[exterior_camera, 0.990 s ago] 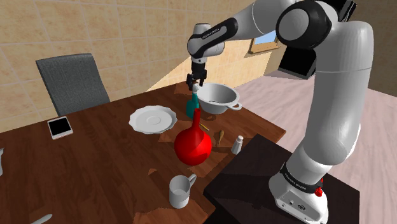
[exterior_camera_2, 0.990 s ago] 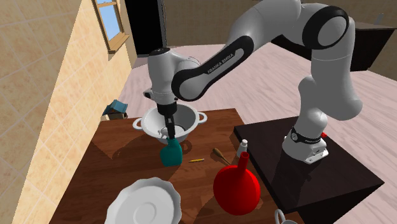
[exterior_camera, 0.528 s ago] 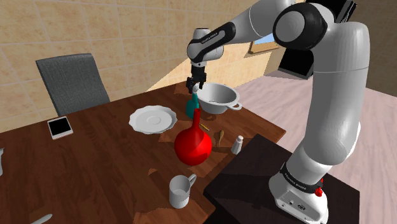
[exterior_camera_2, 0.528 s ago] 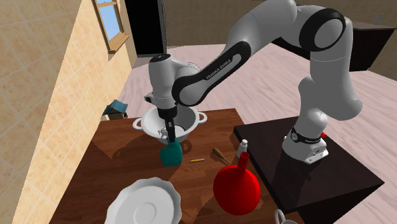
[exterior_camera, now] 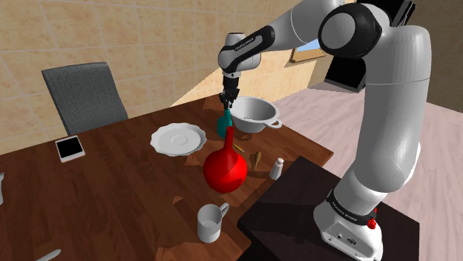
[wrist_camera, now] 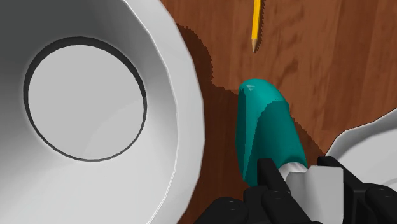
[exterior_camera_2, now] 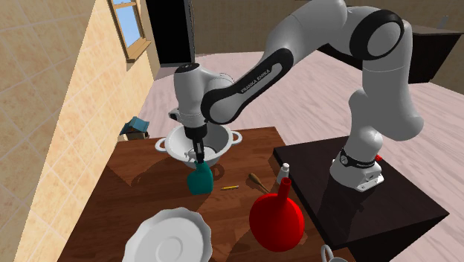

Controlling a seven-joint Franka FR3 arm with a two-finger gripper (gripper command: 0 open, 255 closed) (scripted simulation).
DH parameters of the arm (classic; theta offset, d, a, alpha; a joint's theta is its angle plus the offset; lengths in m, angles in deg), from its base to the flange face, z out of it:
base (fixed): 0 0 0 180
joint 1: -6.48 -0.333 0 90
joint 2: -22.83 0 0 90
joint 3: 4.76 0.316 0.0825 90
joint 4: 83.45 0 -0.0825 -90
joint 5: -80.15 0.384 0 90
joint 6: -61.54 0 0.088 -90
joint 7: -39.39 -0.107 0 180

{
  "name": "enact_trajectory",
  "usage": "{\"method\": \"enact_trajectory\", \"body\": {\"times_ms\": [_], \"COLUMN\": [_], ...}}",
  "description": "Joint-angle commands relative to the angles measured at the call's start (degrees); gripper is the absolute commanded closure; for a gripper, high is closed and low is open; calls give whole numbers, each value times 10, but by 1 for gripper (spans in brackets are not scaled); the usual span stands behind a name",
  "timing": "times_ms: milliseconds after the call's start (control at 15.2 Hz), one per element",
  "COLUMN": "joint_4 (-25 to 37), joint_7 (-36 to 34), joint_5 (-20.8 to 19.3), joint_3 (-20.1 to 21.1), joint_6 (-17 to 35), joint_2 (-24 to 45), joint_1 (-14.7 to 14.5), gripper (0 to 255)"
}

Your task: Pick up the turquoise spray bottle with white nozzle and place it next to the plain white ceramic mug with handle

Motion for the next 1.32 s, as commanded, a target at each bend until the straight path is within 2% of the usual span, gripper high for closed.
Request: {"method": "enact_trajectory", "body": {"times_ms": [0, 264, 1254], "joint_4": [0, 0, 52], "joint_7": [0, 0, -2], "joint_5": [0, 0, -4], "joint_3": [0, 0, -2], "joint_6": [0, 0, -98], "joint_2": [0, 0, -46], "joint_1": [0, 0, -1], "gripper": [255, 255, 255]}}
